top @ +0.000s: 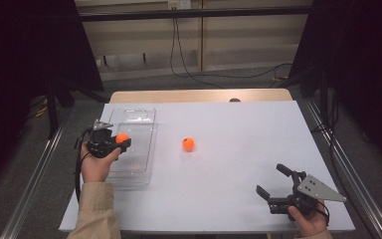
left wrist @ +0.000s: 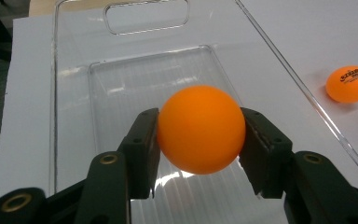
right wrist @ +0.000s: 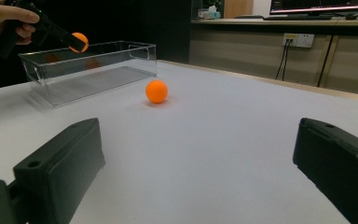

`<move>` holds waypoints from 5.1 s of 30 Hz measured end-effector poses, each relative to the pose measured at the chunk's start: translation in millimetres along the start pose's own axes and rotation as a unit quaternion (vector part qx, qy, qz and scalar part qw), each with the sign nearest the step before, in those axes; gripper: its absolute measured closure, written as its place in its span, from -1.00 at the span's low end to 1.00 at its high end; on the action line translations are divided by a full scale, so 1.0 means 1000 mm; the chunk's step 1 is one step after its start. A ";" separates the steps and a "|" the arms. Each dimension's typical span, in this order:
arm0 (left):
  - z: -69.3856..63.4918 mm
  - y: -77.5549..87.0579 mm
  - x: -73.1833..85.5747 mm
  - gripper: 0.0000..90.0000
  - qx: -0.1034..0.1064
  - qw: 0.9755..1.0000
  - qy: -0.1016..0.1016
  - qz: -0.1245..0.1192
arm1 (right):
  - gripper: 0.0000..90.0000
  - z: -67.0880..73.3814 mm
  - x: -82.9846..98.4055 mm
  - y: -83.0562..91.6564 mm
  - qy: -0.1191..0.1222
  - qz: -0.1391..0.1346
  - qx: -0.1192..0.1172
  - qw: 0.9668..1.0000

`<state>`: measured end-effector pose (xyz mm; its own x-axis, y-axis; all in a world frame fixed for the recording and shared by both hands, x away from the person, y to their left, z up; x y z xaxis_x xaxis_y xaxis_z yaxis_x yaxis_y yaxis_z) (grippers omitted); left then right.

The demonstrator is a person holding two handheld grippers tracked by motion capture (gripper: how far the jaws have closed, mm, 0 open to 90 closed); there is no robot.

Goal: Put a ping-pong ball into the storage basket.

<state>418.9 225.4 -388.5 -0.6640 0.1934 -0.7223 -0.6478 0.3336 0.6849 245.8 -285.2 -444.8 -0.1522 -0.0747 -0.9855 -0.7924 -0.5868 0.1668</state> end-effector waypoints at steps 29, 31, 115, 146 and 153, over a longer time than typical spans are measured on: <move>0.001 -0.002 0.003 -0.08 -0.004 1.000 0.009 0.000 | -0.98 0.000 0.000 0.000 -0.001 0.000 0.001 1.000; 0.001 -0.002 0.003 -0.12 -0.005 1.000 0.009 0.000 | -0.98 0.000 0.000 0.000 -0.001 0.000 0.001 1.000; -0.038 0.010 -0.013 -0.78 0.070 0.997 0.002 -0.025 | -0.98 0.000 0.000 0.001 0.000 0.000 0.002 1.000; -0.051 0.005 -0.015 -0.79 0.087 0.996 -0.012 -0.023 | -0.98 0.000 0.000 0.001 0.000 -0.001 0.001 1.000; -0.055 0.003 -0.016 -0.79 0.090 0.996 -0.016 -0.021 | -0.98 0.000 0.000 0.001 -0.001 -0.001 0.000 1.000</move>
<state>406.7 172.8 -369.8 -0.6229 0.2046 -0.7551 -0.5961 0.5011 0.6274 245.2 -285.5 -444.5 -0.1518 -0.0722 -0.9858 -0.7928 -0.5867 0.1651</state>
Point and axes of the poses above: each handheld gripper's, and its own axes: y roughly backward along the jaws, x roughly out of its underside, z roughly to its left, the point moved 1 cm from there along -y, roughly forward along the jaws, and after that the axes turned 2 degrees about y, right-handed, at the moved point
